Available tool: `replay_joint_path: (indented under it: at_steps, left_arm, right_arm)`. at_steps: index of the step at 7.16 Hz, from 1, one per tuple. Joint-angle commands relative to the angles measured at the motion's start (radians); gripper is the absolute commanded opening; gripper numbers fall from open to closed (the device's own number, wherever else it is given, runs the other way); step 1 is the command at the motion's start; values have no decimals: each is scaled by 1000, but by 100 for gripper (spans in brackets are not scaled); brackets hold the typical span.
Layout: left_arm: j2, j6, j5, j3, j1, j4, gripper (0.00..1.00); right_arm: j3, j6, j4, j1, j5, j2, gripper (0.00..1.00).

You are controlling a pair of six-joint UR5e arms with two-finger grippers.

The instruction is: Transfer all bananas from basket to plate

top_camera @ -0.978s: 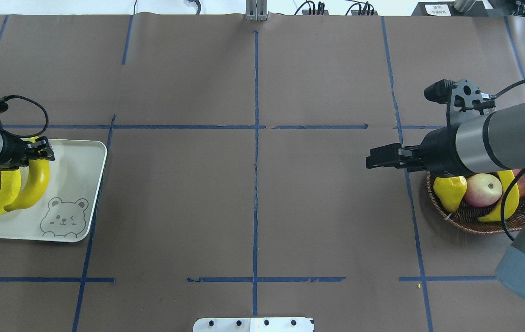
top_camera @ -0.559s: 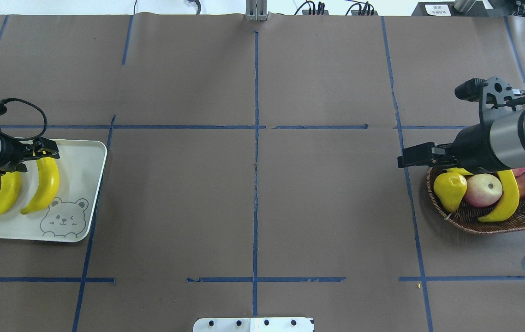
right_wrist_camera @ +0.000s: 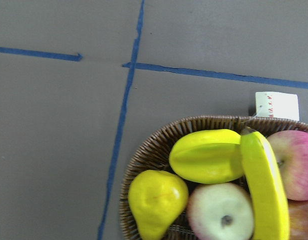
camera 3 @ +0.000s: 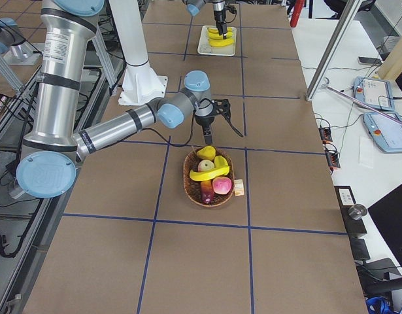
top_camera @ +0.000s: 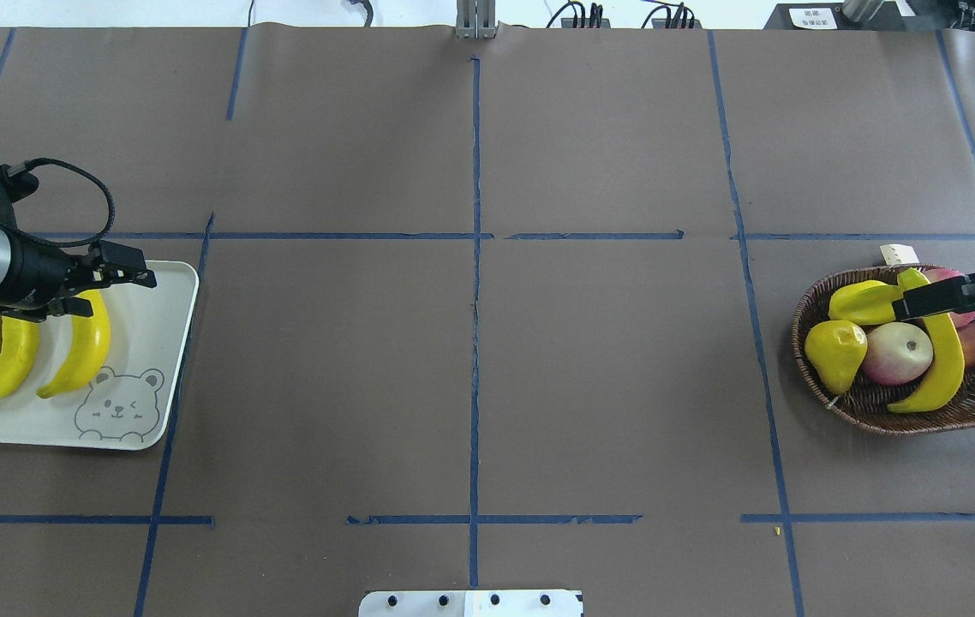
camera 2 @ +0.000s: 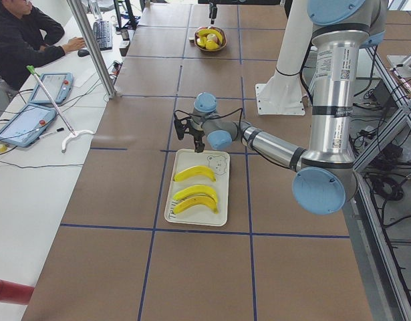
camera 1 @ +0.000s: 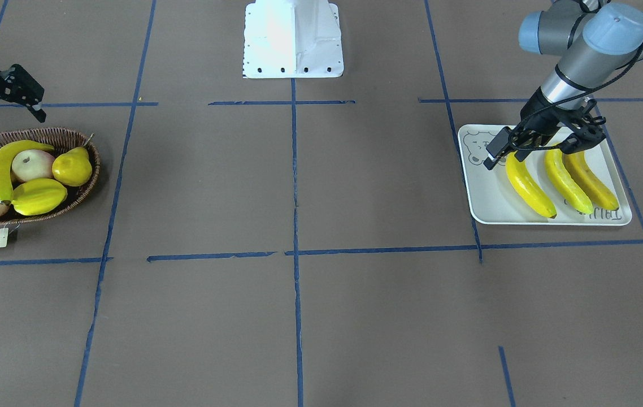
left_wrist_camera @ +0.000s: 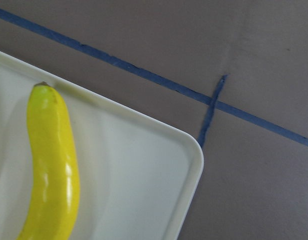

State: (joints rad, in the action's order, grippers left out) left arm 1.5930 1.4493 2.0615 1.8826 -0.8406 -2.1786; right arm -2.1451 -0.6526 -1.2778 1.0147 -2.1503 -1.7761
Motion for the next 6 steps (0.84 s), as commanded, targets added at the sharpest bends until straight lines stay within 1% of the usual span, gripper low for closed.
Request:
replay_joint_path:
  at_steps: [1, 2, 3, 4, 5, 6]
  left_arm:
    - [57, 74, 3, 7, 18, 3, 100]
    - [68, 77, 3, 3, 26, 3, 100]
    - [71, 77, 2, 1, 26, 3, 100]
    - [73, 77, 2, 0, 26, 3, 100]
    - [76, 82, 2, 1, 26, 3, 100]
    - [76, 85, 2, 1, 26, 3, 100]
  right_arm:
    - [79, 149, 0, 60, -64, -26, 100]
    - [108, 163, 20, 76, -110, -26, 100]
    - [202, 156, 163, 84, -126, -46, 100]
    - [323, 140, 336, 91, -172, -48, 100]
    - [346, 64, 403, 93, -213, -37, 100]
    - [378, 59, 407, 91, -220, -36, 100]
